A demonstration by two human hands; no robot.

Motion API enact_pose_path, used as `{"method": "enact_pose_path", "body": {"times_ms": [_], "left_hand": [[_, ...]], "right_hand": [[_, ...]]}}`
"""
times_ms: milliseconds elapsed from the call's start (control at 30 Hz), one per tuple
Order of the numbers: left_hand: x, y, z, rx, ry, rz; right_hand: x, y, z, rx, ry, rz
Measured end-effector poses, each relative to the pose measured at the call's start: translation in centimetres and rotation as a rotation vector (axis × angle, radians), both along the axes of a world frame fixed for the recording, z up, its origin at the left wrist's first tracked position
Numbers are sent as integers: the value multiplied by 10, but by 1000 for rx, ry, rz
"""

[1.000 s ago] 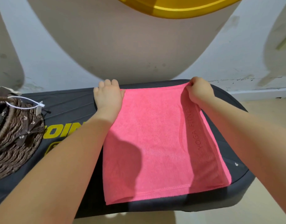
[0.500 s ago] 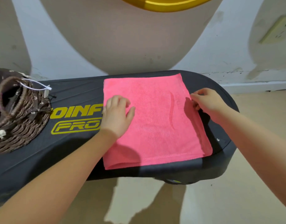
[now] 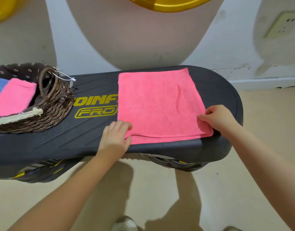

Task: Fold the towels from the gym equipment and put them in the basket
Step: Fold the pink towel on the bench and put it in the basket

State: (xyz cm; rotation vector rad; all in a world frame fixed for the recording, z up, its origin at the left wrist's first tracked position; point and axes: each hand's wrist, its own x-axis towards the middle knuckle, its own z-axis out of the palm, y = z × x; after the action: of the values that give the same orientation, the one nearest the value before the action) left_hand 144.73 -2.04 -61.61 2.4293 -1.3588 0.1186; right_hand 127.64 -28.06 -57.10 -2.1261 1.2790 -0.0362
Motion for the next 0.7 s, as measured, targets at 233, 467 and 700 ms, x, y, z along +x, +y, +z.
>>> {"method": "enact_pose_path", "body": {"times_ms": [233,467,700], "left_hand": [[-1,11,5,-20,-36,-143],[9,15,2,33,-180,-383],[-5,-9,22,-38,-19,-233]], "right_hand": [[-25,5,-7,-170,-133,-41],[-35,1,-15,-192,27,-3],[-17,26,-5,-636,-87,339]]}}
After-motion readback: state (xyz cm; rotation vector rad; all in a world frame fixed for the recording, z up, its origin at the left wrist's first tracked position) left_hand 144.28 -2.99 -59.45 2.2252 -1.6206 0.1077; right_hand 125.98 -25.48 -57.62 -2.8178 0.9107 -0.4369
